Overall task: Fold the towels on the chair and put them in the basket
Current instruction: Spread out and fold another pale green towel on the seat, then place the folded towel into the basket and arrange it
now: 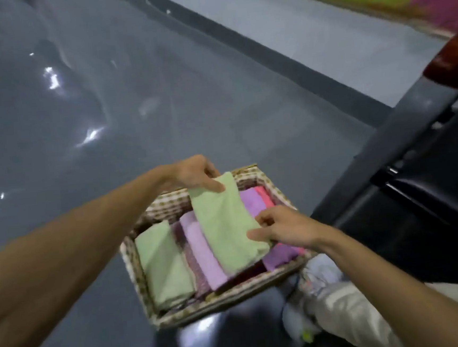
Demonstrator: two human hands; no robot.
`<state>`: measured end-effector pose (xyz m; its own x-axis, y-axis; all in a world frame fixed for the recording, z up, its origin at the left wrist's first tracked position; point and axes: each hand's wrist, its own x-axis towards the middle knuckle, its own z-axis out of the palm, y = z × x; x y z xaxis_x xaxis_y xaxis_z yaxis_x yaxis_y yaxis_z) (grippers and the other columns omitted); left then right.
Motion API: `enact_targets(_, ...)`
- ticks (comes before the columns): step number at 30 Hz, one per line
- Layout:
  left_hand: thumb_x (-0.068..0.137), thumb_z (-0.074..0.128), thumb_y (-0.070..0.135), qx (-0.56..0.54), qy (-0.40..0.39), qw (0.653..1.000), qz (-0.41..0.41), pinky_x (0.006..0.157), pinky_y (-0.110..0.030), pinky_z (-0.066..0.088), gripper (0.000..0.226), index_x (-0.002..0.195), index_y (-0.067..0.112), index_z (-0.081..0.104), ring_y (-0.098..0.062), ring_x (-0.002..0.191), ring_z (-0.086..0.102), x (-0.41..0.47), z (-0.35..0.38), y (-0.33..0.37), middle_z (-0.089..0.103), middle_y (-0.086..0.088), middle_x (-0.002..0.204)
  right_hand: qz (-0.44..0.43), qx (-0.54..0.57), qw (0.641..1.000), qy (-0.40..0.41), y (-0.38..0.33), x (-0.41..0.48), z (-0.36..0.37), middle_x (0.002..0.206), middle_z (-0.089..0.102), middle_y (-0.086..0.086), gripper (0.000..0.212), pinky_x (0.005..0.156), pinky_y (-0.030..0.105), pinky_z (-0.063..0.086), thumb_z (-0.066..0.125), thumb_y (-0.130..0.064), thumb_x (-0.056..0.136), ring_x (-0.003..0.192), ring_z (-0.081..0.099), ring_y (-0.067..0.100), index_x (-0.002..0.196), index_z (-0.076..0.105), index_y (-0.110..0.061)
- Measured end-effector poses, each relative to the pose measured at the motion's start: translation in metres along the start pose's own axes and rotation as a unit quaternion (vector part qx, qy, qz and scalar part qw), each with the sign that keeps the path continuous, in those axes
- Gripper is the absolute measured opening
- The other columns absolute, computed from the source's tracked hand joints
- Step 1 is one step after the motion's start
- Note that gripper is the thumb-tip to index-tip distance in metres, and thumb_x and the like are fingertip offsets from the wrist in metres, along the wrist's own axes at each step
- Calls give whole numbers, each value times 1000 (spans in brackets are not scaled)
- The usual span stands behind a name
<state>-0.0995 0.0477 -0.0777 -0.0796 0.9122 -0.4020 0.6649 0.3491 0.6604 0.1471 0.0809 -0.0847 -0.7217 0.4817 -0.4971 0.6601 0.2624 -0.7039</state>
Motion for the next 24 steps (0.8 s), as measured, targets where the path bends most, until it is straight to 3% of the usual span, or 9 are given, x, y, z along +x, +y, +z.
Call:
enact_targets(3, 83, 75, 18, 30, -45, 998, -40, 58, -12, 41, 6, 86, 15, 71, 3, 57, 53, -16, 12, -56, 63, 8, 74, 2, 39, 999, -34, -3, 27, 60, 56, 50, -13, 32, 58, 31, 46, 75, -34, 79, 55, 46, 1, 65, 52, -17)
enact_targets(5, 83, 74, 19, 76, -54, 994, -53, 55, -15, 37, 17, 73, 24, 61, -2, 58, 47, -21, 19, -83, 52, 12, 67, 14, 44, 998, -34, -4, 43, 92, 62, 49, -8, 33, 69, 43, 51, 74, -44, 72, 65, 50, 9, 68, 54, -18)
enact_targets(8, 83, 72, 25, 121, -63, 989, -54, 59, -23, 34, 29, 68, 33, 49, -7, 64, 46, -24, 26, -103, 48, 16, 68, 19, -41, 999, -24, -2, 56, 123, 63, 43, -7, 41, 59, 32, 36, 72, -40, 81, 67, 43, 14, 62, 43, -17)
enact_targets(10, 85, 71, 27, 138, -55, 987, -57, 65, -26, 35, 17, 77, 32, 56, -11, 71, 50, -25, 33, -106, 55, 12, 78, 33, -84, 996, -13, 1, 57, 133, 68, 43, -3, 44, 51, 24, 27, 70, -40, 82, 71, 43, 17, 62, 38, -18)
enact_targets(11, 86, 69, 27, 154, -45, 986, -55, 68, -26, 36, 7, 87, 27, 62, -13, 78, 53, -26, 39, -107, 60, 7, 87, 46, -99, 994, -7, 3, 58, 137, 74, 45, -1, 45, 50, 25, 25, 70, -41, 83, 76, 42, 18, 62, 36, -19)
enact_targets(13, 87, 67, 27, 174, -14, 983, -55, 78, -28, 42, 26, 110, 15, 67, -18, 95, 59, -26, 57, -111, 64, 1, 108, 68, -135, 988, -10, 6, 58, 141, 89, 46, 3, 44, 59, 30, 23, 67, -43, 84, 86, 40, 19, 65, 34, -22)
enact_targets(15, 87, 67, 27, 158, 25, 985, -61, 89, -30, 44, 36, 120, 13, 65, -19, 107, 60, -29, 73, -113, 65, -1, 119, 70, -172, 983, -6, 8, 58, 146, 101, 49, 8, 30, 69, 27, 29, 64, -42, 87, 94, 46, 23, 77, 45, -21)
enact_targets(18, 87, 68, 32, 138, 85, 983, -83, 88, -32, 47, 39, 123, 17, 65, -17, 108, 61, -34, 86, -115, 67, 1, 119, 59, -227, 972, 9, 2, 56, 150, 113, 52, 12, 36, 81, 31, 39, 61, -39, 90, 112, 53, 28, 113, 54, -12)
enact_targets(24, 81, 70, 24, 172, 173, 969, -45, 86, -36, 50, 35, 116, 20, 66, -23, 107, 61, -54, 73, -82, 66, -1, 117, 34, -221, 974, 40, -3, 33, 114, 114, 61, 9, 44, 84, 35, 45, 68, -47, 82, 107, 57, 28, 108, 59, -13)
